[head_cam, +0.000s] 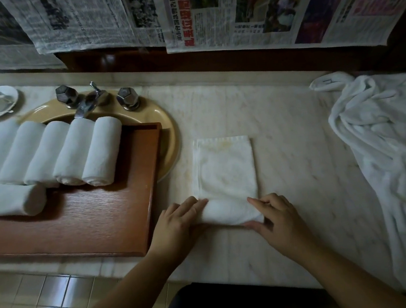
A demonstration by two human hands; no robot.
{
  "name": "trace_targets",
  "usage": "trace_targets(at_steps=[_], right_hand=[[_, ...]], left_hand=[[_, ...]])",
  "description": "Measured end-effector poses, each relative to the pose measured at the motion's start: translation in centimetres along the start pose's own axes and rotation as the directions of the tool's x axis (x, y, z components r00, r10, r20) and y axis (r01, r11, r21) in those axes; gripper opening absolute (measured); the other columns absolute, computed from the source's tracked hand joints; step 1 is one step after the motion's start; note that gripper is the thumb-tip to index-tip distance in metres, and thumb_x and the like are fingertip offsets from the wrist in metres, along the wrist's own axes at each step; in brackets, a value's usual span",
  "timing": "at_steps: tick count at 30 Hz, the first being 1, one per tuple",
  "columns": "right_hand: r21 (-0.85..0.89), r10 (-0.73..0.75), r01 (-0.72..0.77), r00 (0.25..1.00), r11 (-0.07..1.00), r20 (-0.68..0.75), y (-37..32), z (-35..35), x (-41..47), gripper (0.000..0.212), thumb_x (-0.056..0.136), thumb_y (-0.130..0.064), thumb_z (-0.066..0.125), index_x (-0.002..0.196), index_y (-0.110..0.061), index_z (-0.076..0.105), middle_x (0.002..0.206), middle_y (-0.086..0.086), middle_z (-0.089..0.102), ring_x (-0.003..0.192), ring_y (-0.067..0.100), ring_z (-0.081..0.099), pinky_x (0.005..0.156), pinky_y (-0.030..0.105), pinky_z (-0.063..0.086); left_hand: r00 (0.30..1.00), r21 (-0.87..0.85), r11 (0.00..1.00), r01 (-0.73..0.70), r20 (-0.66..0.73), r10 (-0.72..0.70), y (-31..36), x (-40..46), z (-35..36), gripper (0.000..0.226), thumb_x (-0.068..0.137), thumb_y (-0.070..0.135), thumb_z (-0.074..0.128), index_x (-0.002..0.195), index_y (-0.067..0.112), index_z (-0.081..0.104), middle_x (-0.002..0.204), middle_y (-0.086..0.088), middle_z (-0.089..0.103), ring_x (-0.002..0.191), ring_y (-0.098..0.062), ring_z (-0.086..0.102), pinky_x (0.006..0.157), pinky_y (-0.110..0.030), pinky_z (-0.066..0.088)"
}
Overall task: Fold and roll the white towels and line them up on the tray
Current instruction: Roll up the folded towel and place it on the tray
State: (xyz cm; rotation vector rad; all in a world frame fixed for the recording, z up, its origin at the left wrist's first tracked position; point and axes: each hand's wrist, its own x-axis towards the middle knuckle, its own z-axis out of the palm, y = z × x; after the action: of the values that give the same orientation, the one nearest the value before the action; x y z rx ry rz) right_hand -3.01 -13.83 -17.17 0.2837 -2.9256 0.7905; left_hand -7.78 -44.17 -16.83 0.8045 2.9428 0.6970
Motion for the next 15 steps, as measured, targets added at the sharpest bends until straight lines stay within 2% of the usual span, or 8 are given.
trace_targets(at_steps=[2,4,6,8,10,12,13,15], right_hand=[[0.092,0.078,-0.081,0.996,0.992,0.043,0.2,0.0,0.7,0.060,0.095,-0.063,0.056,0.137,-0.021,0.066,0.104,-0.012,0.052,0.095,0.011,0.052,0.083,0.030,0.048],[0.161,0.158,-0.168,0.985,0.973,0.071,0.5,0.1,1.6,0.056,0.094,-0.063,0.056,0.131,-0.023,0.070,0.098,-0.013,0.052,0.092,0.010,0.052,0.084,0.028,0.046],[0.271,0.285,-0.308,0.951,0.912,0.121,0.6,0.2,2.6,0.043,0.093,-0.057,0.063,0.116,-0.023,0.075,0.094,-0.010,0.055,0.089,0.012,0.056,0.082,0.032,0.047],[0.364,0.367,-0.413,0.910,0.835,0.190,0.6,0.1,3.4,0.019,0.094,-0.045,0.071,0.096,-0.026,0.073,0.092,-0.008,0.057,0.087,0.013,0.060,0.080,0.034,0.046],[0.447,0.398,-0.459,0.888,0.768,0.229,0.5,0.0,3.7,0.010,0.092,-0.039,0.075,0.093,-0.035,0.066,0.097,-0.007,0.063,0.091,0.014,0.063,0.080,0.034,0.048],[0.524,0.411,-0.452,0.889,0.722,0.201,0.1,-0.2,3.7,0.025,0.089,-0.034,0.080,0.105,-0.043,0.063,0.101,-0.005,0.065,0.092,0.015,0.065,0.084,0.036,0.053],[0.507,0.399,-0.409,0.907,0.759,0.135,-0.1,-0.1,3.5,0.031,0.088,-0.031,0.081,0.109,-0.045,0.063,0.102,-0.004,0.063,0.089,0.015,0.063,0.085,0.037,0.054],[0.341,0.293,-0.256,0.954,0.905,-0.060,-0.7,0.1,2.8,0.026,0.089,-0.027,0.080,0.109,-0.042,0.072,0.109,-0.009,0.059,0.091,0.012,0.061,0.085,0.037,0.054]], left_hand=[[0.996,-0.092,0.993,0.079,0.039,-0.075,0.0,0.9,-0.4,0.055,0.099,0.065,0.052,0.147,0.037,0.056,0.138,0.018,0.060,0.091,-0.011,0.047,0.081,-0.035,0.051],[0.983,-0.184,0.967,0.175,0.092,-0.160,0.2,1.7,-0.7,0.056,0.098,0.069,0.049,0.147,0.042,0.054,0.138,0.020,0.060,0.098,-0.008,0.046,0.088,-0.030,0.048],[0.952,-0.278,0.912,0.301,0.147,-0.269,0.5,2.2,-0.7,0.053,0.098,0.068,0.048,0.146,0.046,0.053,0.137,0.018,0.059,0.110,-0.009,0.045,0.100,-0.035,0.045],[0.909,-0.334,0.846,0.415,0.183,-0.374,1.1,2.6,-0.5,0.046,0.099,0.067,0.047,0.143,0.052,0.054,0.131,0.017,0.055,0.118,-0.014,0.042,0.110,-0.043,0.039],[0.871,-0.360,0.793,0.491,0.188,-0.453,2.1,2.8,-0.3,0.041,0.100,0.065,0.048,0.140,0.056,0.054,0.130,0.016,0.048,0.121,-0.019,0.037,0.109,-0.047,0.037],[0.857,-0.363,0.778,0.513,0.162,-0.489,2.9,2.8,-0.2,0.040,0.099,0.065,0.051,0.138,0.056,0.055,0.129,0.014,0.041,0.120,-0.017,0.033,0.109,-0.048,0.039],[0.860,-0.362,0.784,0.505,0.139,-0.490,3.0,2.7,-0.2,0.040,0.099,0.063,0.053,0.138,0.054,0.056,0.126,0.015,0.040,0.119,-0.015,0.033,0.108,-0.048,0.040],[0.874,-0.388,0.794,0.467,0.068,-0.481,2.9,2.6,-0.3,0.042,0.096,0.060,0.062,0.136,0.049,0.058,0.121,0.020,0.046,0.115,-0.011,0.039,0.103,-0.044,0.046]])
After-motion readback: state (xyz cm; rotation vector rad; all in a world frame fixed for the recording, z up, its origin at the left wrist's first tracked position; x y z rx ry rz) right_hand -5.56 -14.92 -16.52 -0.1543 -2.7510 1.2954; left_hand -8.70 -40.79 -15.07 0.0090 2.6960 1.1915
